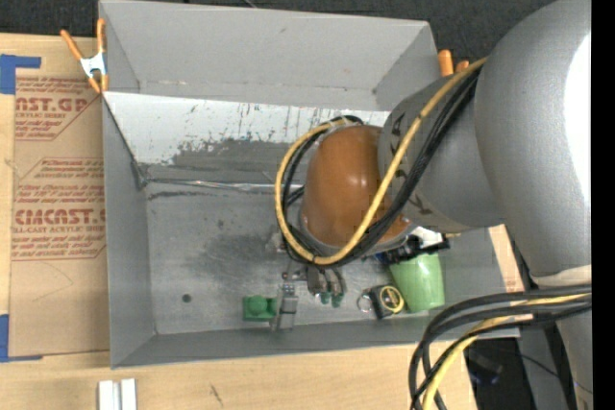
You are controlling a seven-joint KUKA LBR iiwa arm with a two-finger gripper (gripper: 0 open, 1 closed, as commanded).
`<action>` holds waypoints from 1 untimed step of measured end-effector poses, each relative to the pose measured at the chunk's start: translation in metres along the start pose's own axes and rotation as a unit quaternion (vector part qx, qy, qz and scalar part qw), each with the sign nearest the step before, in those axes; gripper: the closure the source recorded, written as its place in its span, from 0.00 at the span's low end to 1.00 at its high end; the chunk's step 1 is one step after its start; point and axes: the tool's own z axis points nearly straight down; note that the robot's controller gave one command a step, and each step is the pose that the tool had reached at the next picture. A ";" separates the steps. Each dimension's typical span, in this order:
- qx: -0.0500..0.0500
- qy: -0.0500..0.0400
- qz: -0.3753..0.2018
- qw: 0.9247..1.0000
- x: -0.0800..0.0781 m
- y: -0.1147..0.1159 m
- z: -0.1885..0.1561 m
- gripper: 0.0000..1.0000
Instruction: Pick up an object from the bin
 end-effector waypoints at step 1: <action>0.000 -0.001 -0.009 1.000 -0.001 0.008 0.031 0.00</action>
Offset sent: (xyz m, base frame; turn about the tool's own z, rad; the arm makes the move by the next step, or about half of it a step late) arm 0.0017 0.0070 -0.0294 -0.0176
